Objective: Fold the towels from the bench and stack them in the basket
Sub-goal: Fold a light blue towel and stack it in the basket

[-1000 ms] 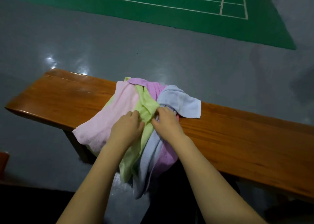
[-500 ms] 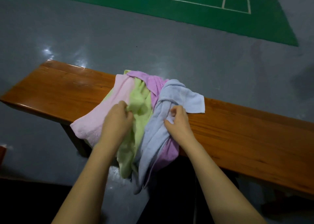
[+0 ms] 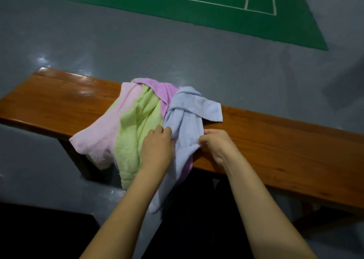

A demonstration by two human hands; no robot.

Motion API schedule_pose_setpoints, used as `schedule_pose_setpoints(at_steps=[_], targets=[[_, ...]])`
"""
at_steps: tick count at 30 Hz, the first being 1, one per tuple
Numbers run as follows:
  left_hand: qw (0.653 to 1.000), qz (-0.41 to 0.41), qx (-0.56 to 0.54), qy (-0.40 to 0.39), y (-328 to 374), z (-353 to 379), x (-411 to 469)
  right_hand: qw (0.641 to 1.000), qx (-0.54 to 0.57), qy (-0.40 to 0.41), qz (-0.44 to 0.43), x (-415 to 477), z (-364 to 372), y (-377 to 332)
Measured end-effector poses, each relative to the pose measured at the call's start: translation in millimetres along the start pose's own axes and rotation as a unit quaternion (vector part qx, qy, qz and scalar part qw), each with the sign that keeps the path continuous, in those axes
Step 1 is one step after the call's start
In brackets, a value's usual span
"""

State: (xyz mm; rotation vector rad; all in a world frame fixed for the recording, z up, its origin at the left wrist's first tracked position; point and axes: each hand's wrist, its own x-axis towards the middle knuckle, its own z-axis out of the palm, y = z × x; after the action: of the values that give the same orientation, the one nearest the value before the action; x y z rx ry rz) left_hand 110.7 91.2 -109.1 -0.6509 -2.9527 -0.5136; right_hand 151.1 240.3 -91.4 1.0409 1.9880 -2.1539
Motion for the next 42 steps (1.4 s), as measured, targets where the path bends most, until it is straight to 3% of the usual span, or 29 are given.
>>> schedule_pose_setpoints(at_steps=[3, 6, 8, 11, 13, 15, 17, 21, 22, 25, 29, 35, 38, 40, 42], targets=[[1.0, -0.024, -0.003, 0.004, 1.6, -4.9, 4.5, 0.998, 0.053, 0.009, 0.039, -9.4, -5.9, -1.2], [0.995, -0.045, -0.08, 0.025, 11.5, -19.5, 4.6, 0.993, 0.103, -0.004, 0.051, -18.7, -6.3, -4.4], [0.98, -0.048, -0.186, 0.056, 26.5, -33.9, 1.6, 0.984, 0.172, 0.019, 0.03, -23.5, -10.2, -15.2], [0.94, -0.028, -0.328, 0.091, 56.7, -61.9, 3.9, 0.939, 0.344, 0.016, -0.019, -41.1, -31.6, -45.4], [0.921, -0.014, -0.372, 0.111, 74.9, -78.0, 12.8, 0.911, 0.407, 0.01, -0.064, -56.5, -53.6, -63.7], [0.924, -0.015, -0.365, 0.117, 89.4, -83.6, 24.4, 0.902, 0.419, 0.035, -0.093, -68.2, -79.6, -69.2], [0.942, -0.015, -0.325, 0.08, 97.0, -73.6, 33.7, 0.918, 0.382, 0.061, -0.088, -75.6, -96.9, -58.8], [0.991, -0.018, -0.115, -0.061, 98.2, -24.0, 19.7, 0.951, 0.299, 0.075, -0.02, -72.9, -112.3, -1.0], [0.989, -0.005, -0.139, -0.055, 102.4, -16.9, 8.6, 0.955, 0.29, 0.064, -0.007, -73.1, -113.1, 10.7], [0.945, 0.034, -0.316, -0.071, 124.4, -11.5, -33.8, 0.963, 0.269, 0.025, 0.015, -78.0, -108.8, 29.7], [0.905, -0.026, -0.385, -0.181, 136.4, 2.5, -70.2, 0.98, 0.2, 0.0, 0.002, -88.0, -97.9, 38.7], [0.832, -0.118, -0.522, -0.145, 132.5, 23.8, -78.1, 0.962, 0.265, -0.059, -0.01, -106.1, -105.1, 42.1], [0.801, -0.175, -0.56, -0.119, 131.3, 20.5, -73.3, 0.977, 0.193, -0.038, -0.083, -111.3, -108.5, 41.4], [0.823, -0.153, -0.539, -0.091, 132.5, 9.8, -68.5, 0.978, 0.04, 0.042, -0.201, -109.8, -110.5, 39.5], [0.842, -0.114, -0.521, -0.083, 137.4, -1.7, -66.9, 0.948, -0.084, 0.064, -0.301, -107.3, -107.9, 33.1]])
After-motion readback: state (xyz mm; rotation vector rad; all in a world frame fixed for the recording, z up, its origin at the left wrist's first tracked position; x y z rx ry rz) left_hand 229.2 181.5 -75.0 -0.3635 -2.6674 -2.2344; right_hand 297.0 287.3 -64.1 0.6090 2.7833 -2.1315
